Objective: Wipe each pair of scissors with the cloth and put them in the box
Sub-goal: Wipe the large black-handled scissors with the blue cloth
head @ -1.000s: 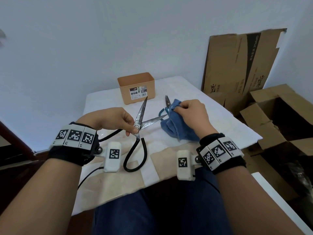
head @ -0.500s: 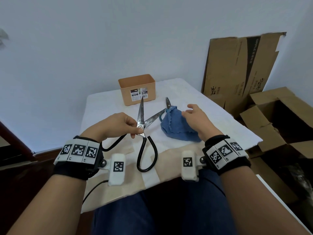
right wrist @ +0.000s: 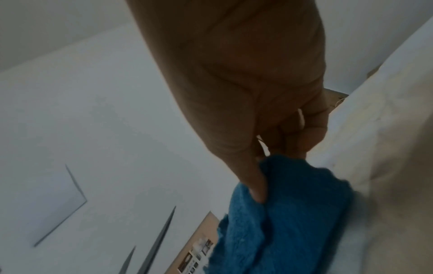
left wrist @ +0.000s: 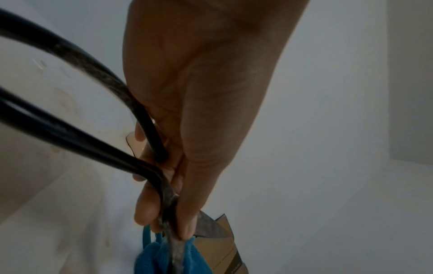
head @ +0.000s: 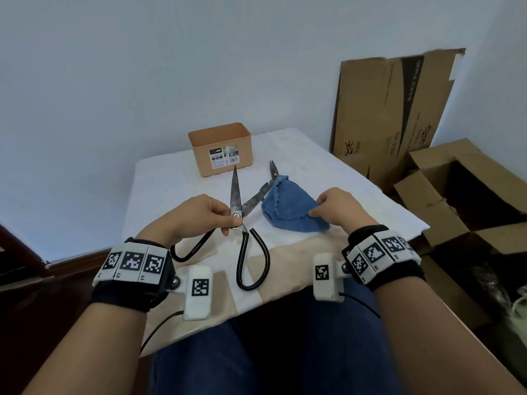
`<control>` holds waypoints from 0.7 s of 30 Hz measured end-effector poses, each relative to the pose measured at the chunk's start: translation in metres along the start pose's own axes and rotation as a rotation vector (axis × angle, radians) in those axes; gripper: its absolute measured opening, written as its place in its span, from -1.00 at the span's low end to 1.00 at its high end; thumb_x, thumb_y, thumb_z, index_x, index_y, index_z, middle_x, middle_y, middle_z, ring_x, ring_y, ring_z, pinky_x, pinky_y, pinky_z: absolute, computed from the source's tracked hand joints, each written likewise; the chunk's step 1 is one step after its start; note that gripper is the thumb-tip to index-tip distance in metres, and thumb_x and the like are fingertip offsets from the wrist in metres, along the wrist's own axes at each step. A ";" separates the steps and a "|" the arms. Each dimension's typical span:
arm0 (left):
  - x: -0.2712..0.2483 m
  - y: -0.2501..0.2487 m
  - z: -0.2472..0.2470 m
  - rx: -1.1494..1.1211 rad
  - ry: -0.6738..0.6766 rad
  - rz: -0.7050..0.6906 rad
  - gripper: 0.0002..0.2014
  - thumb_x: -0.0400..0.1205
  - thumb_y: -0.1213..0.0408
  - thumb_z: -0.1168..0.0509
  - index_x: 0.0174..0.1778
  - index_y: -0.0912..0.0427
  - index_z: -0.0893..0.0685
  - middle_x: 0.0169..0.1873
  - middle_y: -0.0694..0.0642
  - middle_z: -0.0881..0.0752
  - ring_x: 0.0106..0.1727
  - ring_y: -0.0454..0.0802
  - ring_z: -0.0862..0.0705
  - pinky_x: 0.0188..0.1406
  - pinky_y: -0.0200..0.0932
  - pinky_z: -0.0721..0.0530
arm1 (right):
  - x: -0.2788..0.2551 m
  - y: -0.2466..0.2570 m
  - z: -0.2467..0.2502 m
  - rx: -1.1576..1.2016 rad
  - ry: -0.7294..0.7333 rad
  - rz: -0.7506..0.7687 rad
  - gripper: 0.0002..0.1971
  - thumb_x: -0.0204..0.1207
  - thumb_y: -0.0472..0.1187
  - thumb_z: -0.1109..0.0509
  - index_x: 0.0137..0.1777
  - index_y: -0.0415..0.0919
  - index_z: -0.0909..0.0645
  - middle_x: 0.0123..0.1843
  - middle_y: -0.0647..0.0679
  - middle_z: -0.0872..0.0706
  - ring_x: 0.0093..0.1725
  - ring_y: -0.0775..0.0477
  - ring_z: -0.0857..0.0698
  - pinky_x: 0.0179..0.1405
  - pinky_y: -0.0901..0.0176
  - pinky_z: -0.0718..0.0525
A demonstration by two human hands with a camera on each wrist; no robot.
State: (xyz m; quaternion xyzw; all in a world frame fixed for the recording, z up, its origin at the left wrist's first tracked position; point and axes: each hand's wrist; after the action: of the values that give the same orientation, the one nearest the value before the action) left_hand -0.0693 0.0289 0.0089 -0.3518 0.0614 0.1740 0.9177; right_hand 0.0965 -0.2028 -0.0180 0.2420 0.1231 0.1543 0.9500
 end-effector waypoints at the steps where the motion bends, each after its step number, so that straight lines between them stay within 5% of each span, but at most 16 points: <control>1: 0.000 0.000 0.000 -0.005 0.006 -0.002 -0.57 0.51 -0.22 -0.46 -0.37 0.11 -0.75 -0.24 0.22 -0.61 -0.16 0.03 -0.48 -0.03 -0.10 -0.39 | -0.002 0.002 0.003 0.097 -0.056 0.032 -0.83 0.50 -0.13 -0.46 -0.11 -0.25 -0.70 -0.13 -0.13 -0.72 -0.07 -0.17 -0.67 -0.14 0.04 -0.60; 4: -0.001 0.002 -0.001 -0.010 0.002 0.000 -0.56 0.51 -0.24 -0.46 -0.37 0.12 -0.75 -0.23 0.23 -0.62 -0.16 0.02 -0.47 -0.03 -0.09 -0.38 | -0.010 0.016 0.014 0.504 -0.231 0.126 -0.79 0.56 -0.16 -0.40 -0.27 -0.22 -0.55 -0.26 -0.11 -0.61 -0.18 -0.10 -0.62 -0.13 -0.08 -0.71; 7: -0.004 0.000 -0.001 -0.015 -0.013 -0.003 -0.57 0.52 -0.21 -0.46 -0.39 0.12 -0.74 -0.27 0.28 -0.59 -0.18 0.02 -0.47 -0.06 -0.10 -0.37 | -0.018 0.037 0.026 0.967 -0.256 0.164 -0.85 0.58 -0.23 -0.40 -0.19 -0.27 -0.56 -0.12 -0.09 -0.61 -0.18 0.07 -0.68 -0.14 -0.01 -0.83; 10: -0.008 -0.002 0.001 -0.023 -0.012 -0.006 -0.58 0.54 -0.19 -0.46 -0.40 0.11 -0.74 -0.32 0.22 -0.55 -0.21 0.01 -0.45 -0.09 -0.11 -0.35 | -0.022 0.057 0.035 1.185 -0.305 0.295 -0.85 0.57 -0.30 -0.36 -0.22 -0.28 -0.51 -0.13 -0.15 -0.61 -0.18 0.05 -0.75 -0.07 0.03 -0.83; 14: -0.012 -0.003 0.005 -0.023 -0.017 -0.030 -0.59 0.55 -0.17 -0.45 -0.39 0.11 -0.74 -0.26 0.31 -0.65 -0.19 0.00 -0.49 -0.08 -0.11 -0.38 | -0.021 0.071 0.035 1.125 -0.377 0.341 -0.84 0.49 -0.16 -0.37 -0.21 -0.22 -0.48 -0.13 -0.30 -0.69 -0.07 -0.13 -0.79 0.04 -0.20 -0.79; 18: -0.014 -0.002 0.010 -0.037 -0.053 -0.040 -0.62 0.56 -0.14 -0.46 -0.39 0.09 -0.75 -0.18 0.28 -0.76 -0.18 0.01 -0.53 -0.09 -0.11 -0.41 | -0.017 0.067 0.009 1.046 -0.183 0.287 -0.86 0.59 -0.18 -0.41 -0.11 -0.17 -0.50 -0.06 -0.13 -0.68 -0.14 -0.03 -0.80 0.00 0.04 -0.81; 21: -0.016 -0.004 0.012 -0.101 -0.098 -0.052 -0.66 0.58 -0.09 -0.46 -0.38 0.07 -0.78 -0.14 0.08 -0.85 -0.02 -0.04 -0.71 0.12 -0.15 -0.54 | -0.015 0.061 -0.009 0.984 -0.036 0.212 -0.78 0.59 -0.15 -0.44 0.05 -0.24 -0.49 0.11 -0.17 -0.64 -0.07 0.00 -0.75 0.05 0.06 -0.80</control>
State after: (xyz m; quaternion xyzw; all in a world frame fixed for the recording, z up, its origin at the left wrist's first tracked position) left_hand -0.0831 0.0297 0.0238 -0.3902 -0.0017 0.1702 0.9048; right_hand 0.0661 -0.1536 0.0073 0.6749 0.1395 0.1693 0.7046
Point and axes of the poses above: each hand's wrist, its own x-axis towards the middle knuckle, its own z-axis out of the back of the hand, y = z × x
